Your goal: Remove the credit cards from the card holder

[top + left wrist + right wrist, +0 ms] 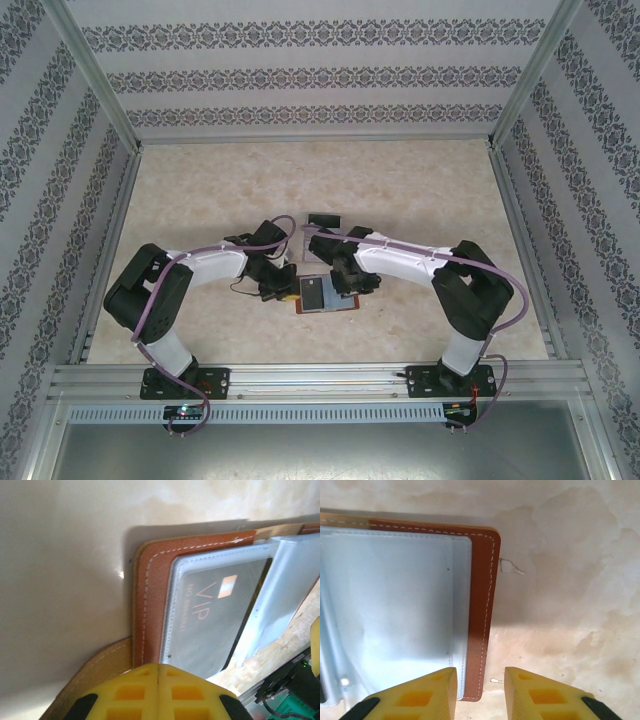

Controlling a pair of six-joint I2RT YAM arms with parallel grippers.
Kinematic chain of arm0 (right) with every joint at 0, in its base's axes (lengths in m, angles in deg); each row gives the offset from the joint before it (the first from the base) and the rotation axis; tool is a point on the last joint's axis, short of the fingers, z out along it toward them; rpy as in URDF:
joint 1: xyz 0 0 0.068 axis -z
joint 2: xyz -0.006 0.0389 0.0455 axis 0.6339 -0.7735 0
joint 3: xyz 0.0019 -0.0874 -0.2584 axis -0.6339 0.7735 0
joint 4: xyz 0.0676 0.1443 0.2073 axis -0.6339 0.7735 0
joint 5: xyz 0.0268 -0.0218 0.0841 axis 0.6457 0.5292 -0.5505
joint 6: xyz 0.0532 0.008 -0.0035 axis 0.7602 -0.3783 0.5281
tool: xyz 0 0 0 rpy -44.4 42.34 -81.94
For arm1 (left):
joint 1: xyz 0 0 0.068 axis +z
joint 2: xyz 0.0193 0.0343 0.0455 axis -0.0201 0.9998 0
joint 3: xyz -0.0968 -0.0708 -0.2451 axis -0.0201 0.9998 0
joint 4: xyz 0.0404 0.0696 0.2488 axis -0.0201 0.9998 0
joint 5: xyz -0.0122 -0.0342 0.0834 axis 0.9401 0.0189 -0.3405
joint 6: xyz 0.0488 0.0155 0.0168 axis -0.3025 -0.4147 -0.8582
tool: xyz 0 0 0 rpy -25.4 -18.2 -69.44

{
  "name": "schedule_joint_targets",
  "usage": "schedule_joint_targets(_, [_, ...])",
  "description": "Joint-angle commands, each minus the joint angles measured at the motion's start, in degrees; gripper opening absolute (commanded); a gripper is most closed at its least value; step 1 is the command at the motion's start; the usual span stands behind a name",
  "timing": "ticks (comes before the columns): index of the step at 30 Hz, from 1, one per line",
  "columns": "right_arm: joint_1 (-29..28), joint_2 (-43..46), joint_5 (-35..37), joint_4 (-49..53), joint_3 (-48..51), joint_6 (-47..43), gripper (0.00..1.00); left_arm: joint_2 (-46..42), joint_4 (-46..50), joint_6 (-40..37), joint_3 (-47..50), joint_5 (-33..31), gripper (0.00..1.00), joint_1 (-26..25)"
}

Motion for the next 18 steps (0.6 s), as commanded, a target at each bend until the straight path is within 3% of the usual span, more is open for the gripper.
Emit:
schedule_joint_targets(1, [0.90,2.63,-3.63,-2.38,-0.04,-0.35,0.27,-1.45,1.94,0.62,-2.03,-0.41,0.01,0.24])
schedule_joint_targets(11, [2.15,2.39,-20.95,-20.13,3.64,4.03,0.17,1.36,-0.20,1.02,-4.25,1.44,0.00,0.16])
schedule_joint_targets(18, [3.06,-0.42,-24.65,-25.64,4.82,6.04,0.21,3.24,-1.09,0.75,-3.95,1.87,0.00,0.13])
